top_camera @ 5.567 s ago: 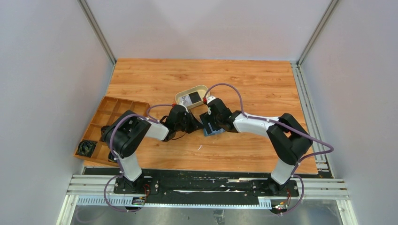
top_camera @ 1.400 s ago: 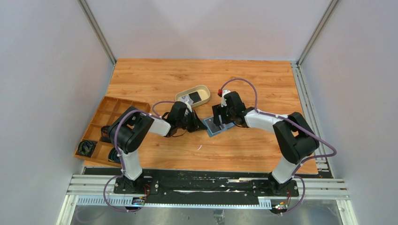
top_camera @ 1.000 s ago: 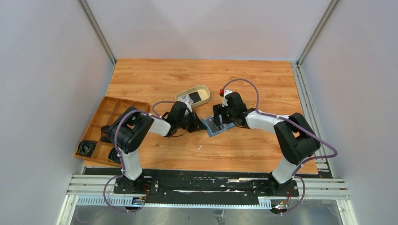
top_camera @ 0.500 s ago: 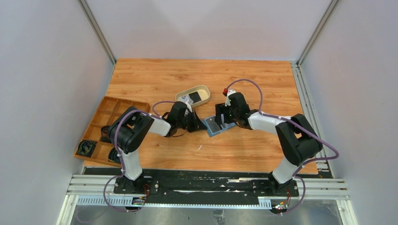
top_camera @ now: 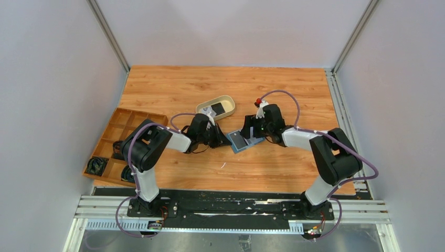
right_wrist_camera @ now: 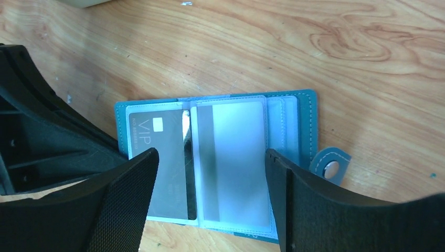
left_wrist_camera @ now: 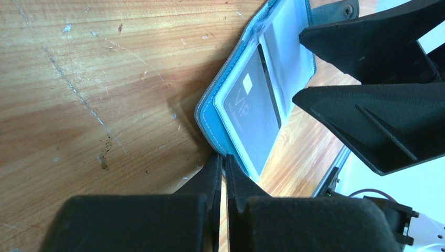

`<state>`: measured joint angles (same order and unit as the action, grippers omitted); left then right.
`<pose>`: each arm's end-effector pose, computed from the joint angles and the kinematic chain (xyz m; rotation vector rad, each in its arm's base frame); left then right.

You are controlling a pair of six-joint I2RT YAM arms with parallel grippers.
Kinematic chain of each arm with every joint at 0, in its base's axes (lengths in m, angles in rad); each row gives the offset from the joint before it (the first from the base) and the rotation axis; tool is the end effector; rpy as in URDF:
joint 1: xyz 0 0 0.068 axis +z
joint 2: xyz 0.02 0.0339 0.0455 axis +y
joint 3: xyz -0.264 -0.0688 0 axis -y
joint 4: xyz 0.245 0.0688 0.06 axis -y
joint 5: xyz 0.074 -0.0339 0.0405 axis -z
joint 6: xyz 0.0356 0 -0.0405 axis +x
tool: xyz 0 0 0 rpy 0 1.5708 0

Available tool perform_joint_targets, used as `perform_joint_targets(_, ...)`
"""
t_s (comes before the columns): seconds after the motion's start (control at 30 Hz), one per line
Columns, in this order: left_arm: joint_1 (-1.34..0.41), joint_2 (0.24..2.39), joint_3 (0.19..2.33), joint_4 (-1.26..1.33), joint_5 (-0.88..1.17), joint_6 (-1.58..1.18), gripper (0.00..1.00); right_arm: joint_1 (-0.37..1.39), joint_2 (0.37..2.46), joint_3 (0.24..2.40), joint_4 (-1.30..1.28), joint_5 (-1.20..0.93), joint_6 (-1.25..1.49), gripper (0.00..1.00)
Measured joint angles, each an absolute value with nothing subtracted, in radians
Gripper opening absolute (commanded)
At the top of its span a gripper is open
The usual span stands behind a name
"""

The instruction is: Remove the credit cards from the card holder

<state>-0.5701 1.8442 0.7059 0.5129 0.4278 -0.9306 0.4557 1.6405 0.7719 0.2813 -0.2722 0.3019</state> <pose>0.2738 -0.1931 0.1081 -0.1705 2.4457 -1.2368 0.2944 0.1550 0.1686 -0.3328 2.2002 0.7220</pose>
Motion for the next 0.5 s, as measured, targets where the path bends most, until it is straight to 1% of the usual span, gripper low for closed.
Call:
perform_joint_targets(0.23, -0.569, 1.845, 0.706, 0.513, 0.432, -0.930, 0.00, 0.437, 1.622, 0.715, 0.356, -0.342, 0.336, 0.76)
perform_joint_targets(0.5, -0.569, 1.845, 0.706, 0.513, 0.437, -0.923, 0.00, 0.407, 1.520, 0.616, 0.351, -0.400, 0.387, 0.76)
